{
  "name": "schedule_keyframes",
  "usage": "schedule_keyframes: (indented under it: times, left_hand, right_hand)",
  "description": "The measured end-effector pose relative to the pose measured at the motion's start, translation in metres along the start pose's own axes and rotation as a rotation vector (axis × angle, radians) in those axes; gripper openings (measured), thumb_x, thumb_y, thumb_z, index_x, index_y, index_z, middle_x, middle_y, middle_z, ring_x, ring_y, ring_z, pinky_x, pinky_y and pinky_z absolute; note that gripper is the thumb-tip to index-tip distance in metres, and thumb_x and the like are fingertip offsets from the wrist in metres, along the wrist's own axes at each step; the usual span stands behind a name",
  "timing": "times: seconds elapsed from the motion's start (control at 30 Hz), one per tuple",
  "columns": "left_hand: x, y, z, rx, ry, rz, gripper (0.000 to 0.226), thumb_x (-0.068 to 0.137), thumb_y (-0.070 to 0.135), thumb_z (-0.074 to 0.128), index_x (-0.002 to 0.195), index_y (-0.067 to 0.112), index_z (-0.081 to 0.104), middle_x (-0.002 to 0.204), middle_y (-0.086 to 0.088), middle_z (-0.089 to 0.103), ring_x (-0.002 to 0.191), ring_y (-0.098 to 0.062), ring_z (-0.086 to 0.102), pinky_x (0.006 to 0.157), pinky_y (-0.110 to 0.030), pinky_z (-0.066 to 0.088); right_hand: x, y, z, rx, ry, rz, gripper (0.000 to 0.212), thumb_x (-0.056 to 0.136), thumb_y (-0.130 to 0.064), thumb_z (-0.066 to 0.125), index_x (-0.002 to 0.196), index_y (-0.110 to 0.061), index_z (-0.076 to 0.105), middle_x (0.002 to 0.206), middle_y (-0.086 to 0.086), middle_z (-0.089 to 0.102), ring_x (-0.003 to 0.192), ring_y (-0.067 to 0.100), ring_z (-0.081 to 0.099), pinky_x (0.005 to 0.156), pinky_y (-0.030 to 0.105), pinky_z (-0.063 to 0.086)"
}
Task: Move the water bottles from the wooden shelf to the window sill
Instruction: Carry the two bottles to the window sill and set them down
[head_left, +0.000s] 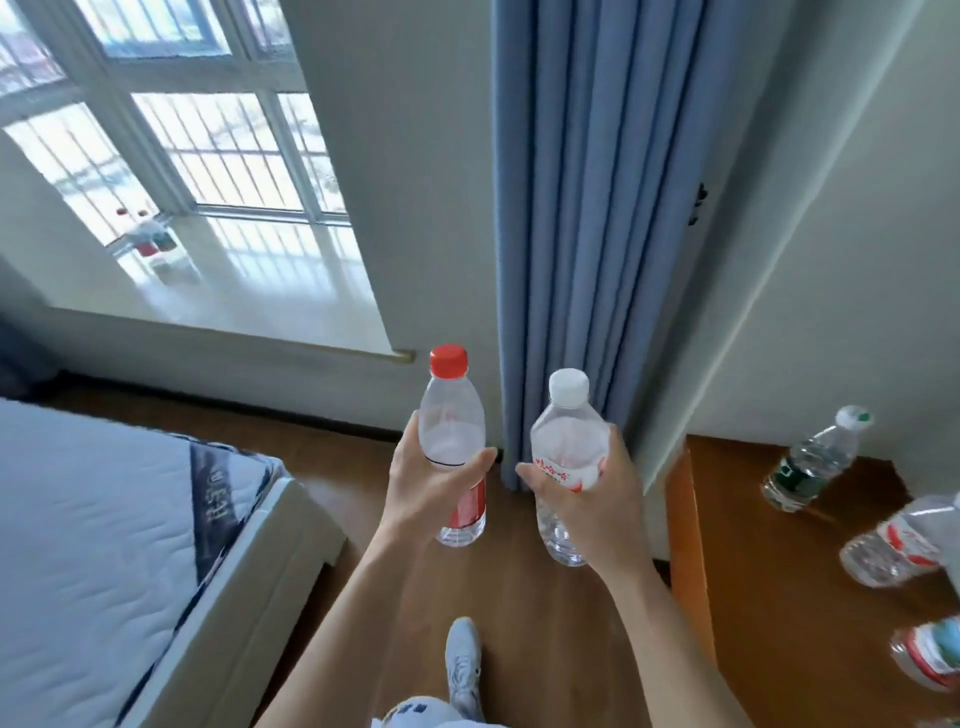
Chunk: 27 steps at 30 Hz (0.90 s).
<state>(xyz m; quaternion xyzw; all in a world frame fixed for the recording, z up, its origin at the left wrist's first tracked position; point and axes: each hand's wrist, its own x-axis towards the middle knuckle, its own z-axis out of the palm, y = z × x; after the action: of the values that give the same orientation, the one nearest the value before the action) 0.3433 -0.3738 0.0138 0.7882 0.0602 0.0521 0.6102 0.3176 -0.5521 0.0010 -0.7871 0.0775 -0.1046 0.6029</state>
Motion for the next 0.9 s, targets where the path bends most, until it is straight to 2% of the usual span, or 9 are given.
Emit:
schedule_keyframes:
  times: [0.13,0.33,0.43,0.57,0.7,0.8,0.9]
  left_hand:
    - [0.005,-0.016,-0.043,0.006,0.126,-0.028,0.045,0.061,0.037,0.083,0.099,0.029,0.060,0.093,0.006,0.070,0.090,-0.011,0.068,0.083,-0.035,0.057]
    - [0.029,-0.038,-0.091,-0.003,0.231,-0.054,0.043,0.070,0.029,0.087,0.102,0.035,0.059,0.095,0.011,0.069,0.089,0.001,0.065,0.082,-0.029,0.054]
    - [0.055,-0.051,-0.113,-0.012,0.265,-0.065,0.045,0.071,0.031,0.087,0.102,0.040,0.056,0.097,0.012,0.067,0.089,0.005,0.064,0.078,-0.024,0.051]
    - [0.101,-0.070,-0.142,-0.028,0.317,-0.089,0.047,0.065,0.042,0.083,0.102,0.045,0.054,0.099,0.013,0.065,0.094,-0.002,0.065,0.079,-0.026,0.053]
    - [0.159,-0.083,-0.180,-0.046,0.356,-0.097,0.045,0.068,0.034,0.085,0.104,0.039,0.059,0.099,0.006,0.067,0.093,-0.010,0.067,0.076,-0.030,0.055]
    - [0.205,-0.088,-0.215,-0.049,0.389,-0.098,0.048,0.064,0.038,0.082,0.106,0.034,0.059,0.098,0.008,0.068,0.091,-0.007,0.067,0.075,-0.026,0.055]
    - [0.242,-0.095,-0.249,-0.047,0.430,-0.107,0.050,0.065,0.038,0.083,0.108,0.031,0.058,0.098,0.009,0.067,0.092,-0.005,0.066,0.076,-0.023,0.053]
  right_hand:
    - [0.008,-0.008,0.044,0.003,-0.115,-0.007,0.055,0.066,-0.029,0.092,0.104,-0.034,0.053,0.092,-0.016,0.066,0.088,-0.010,0.060,0.072,0.014,0.046]
    - [0.032,-0.011,0.106,0.001,-0.218,-0.001,0.058,0.058,-0.046,0.087,0.105,-0.034,0.055,0.094,-0.010,0.070,0.092,0.006,0.067,0.083,0.036,0.056]
    - [0.054,-0.014,0.140,-0.030,-0.249,-0.028,0.061,0.057,-0.051,0.085,0.106,-0.032,0.054,0.095,-0.011,0.069,0.092,0.005,0.066,0.081,0.033,0.056]
    - [0.092,-0.024,0.195,-0.083,-0.304,-0.070,0.059,0.065,-0.038,0.091,0.109,-0.029,0.053,0.099,-0.014,0.066,0.092,-0.001,0.063,0.075,0.019,0.051]
    - [0.138,-0.041,0.256,-0.127,-0.332,-0.101,0.061,0.065,-0.042,0.090,0.112,-0.028,0.053,0.100,-0.015,0.065,0.095,0.011,0.063,0.081,0.033,0.055]
    - [0.171,-0.057,0.306,-0.152,-0.344,-0.133,0.064,0.065,-0.040,0.090,0.115,-0.025,0.053,0.100,-0.013,0.064,0.094,0.013,0.062,0.081,0.031,0.053]
    - [0.198,-0.067,0.355,-0.137,-0.367,-0.131,0.064,0.064,-0.039,0.091,0.115,-0.026,0.053,0.099,-0.015,0.064,0.094,0.013,0.063,0.084,0.034,0.055]
